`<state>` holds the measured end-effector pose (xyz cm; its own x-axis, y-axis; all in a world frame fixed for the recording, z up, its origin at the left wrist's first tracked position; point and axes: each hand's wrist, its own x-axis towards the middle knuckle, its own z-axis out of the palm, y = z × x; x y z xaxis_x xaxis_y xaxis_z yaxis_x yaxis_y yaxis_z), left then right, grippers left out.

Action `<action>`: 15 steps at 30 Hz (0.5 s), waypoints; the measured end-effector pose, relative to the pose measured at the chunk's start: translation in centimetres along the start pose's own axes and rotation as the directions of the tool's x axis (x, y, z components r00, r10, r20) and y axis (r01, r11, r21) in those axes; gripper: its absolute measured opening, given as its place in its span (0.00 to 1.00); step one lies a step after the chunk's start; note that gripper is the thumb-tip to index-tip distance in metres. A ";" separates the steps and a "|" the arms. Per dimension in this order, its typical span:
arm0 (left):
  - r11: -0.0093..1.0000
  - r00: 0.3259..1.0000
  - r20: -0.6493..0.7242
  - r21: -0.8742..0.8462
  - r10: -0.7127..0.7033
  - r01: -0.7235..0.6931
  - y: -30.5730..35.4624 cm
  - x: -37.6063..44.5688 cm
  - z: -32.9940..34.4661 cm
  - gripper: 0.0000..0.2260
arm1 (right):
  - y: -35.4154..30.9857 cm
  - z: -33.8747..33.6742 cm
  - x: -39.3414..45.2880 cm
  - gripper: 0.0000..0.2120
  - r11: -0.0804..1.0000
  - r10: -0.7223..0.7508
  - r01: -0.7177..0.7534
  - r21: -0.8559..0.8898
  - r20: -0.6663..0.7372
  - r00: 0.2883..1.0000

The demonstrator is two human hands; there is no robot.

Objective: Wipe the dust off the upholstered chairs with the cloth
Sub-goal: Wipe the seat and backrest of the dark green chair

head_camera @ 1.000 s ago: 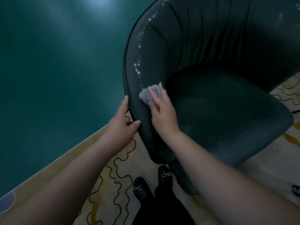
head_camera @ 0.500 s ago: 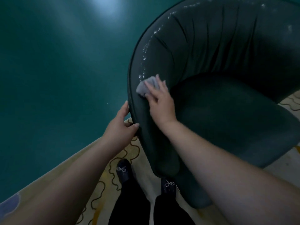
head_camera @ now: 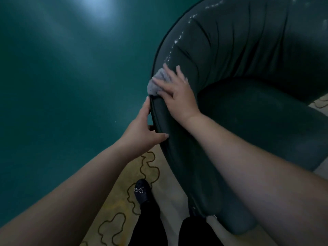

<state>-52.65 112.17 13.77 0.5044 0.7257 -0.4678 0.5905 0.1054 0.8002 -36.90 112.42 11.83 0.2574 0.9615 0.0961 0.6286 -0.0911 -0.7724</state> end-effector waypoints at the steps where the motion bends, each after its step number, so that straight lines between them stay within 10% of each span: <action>1: 1.000 1.000 0.016 -0.002 0.007 -0.007 0.0 0.4 -0.3 0.50 | 0.1 0.0 0.2 0.17 1.000 0.003 -0.003 0.016 -0.006 1.000; 7: 0.998 0.987 0.151 -0.031 0.061 -0.057 0.7 4.1 -3.1 0.53 | 0.3 0.7 -6.5 0.22 0.986 0.094 -0.073 0.151 -0.140 0.986; 15: 0.990 0.952 0.284 -0.108 0.113 -0.086 0.8 7.7 -5.3 0.54 | 0.0 -0.4 4.9 0.17 0.987 0.158 -0.158 0.017 -0.162 0.974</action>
<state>-51.65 121.42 12.81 0.7260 0.5100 -0.4613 0.4738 0.1153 0.8731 -35.40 117.05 12.56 0.4687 0.8803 0.0729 0.5679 -0.2371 -0.7882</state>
